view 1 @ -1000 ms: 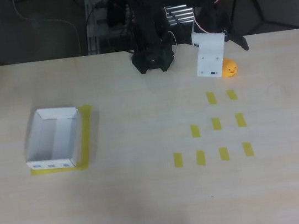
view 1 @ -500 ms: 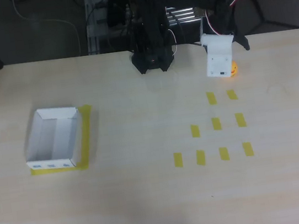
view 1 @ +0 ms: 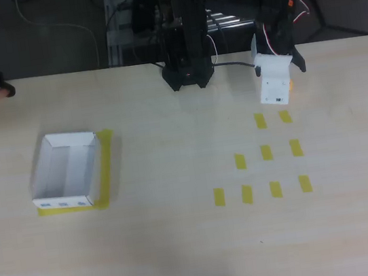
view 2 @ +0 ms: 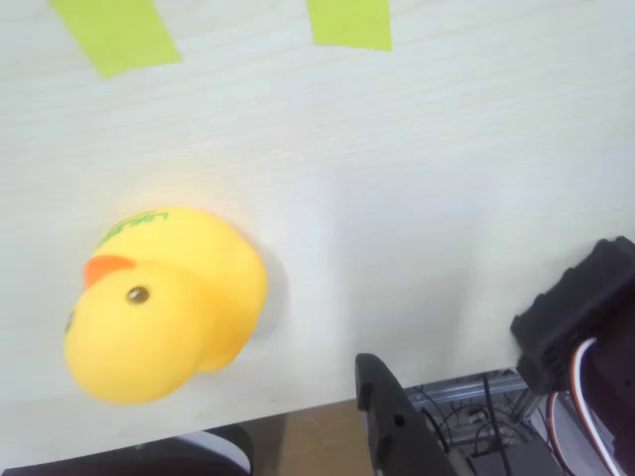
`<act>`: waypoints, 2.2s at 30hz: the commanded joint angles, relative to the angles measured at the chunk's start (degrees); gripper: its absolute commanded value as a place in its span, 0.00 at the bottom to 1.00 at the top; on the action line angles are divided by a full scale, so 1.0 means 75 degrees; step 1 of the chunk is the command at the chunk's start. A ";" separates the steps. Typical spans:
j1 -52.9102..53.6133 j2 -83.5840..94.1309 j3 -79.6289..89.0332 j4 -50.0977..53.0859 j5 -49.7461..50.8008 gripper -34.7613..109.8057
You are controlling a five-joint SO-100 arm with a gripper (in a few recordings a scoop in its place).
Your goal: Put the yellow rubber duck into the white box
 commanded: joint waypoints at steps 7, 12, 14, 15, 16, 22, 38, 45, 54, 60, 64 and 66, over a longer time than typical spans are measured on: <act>-0.0281 -0.0059 0.0340 -0.0410 0.0047 0.61; -0.0316 -0.0234 0.0410 -0.0586 0.0082 0.60; -0.0316 -0.0293 0.0422 -0.0645 0.0094 0.60; -0.0293 -0.0328 0.0422 -0.0680 0.0094 0.60; -0.0270 -0.0375 0.0422 -0.0715 0.0094 0.60; -0.0152 -0.0645 0.0375 -0.0902 0.0094 0.59; 0.0281 -0.1031 -0.0199 -0.1207 0.0422 0.25; 0.0504 -0.1031 -0.1359 -0.0668 0.0797 0.24; 0.2437 0.0785 -0.7020 0.1840 0.2074 0.24; 0.5391 0.2531 -0.6762 0.1336 0.1582 0.24; 0.8027 0.3902 -0.5766 0.0363 0.1629 0.24; 0.9469 0.4219 -0.5625 0.0223 0.1641 0.24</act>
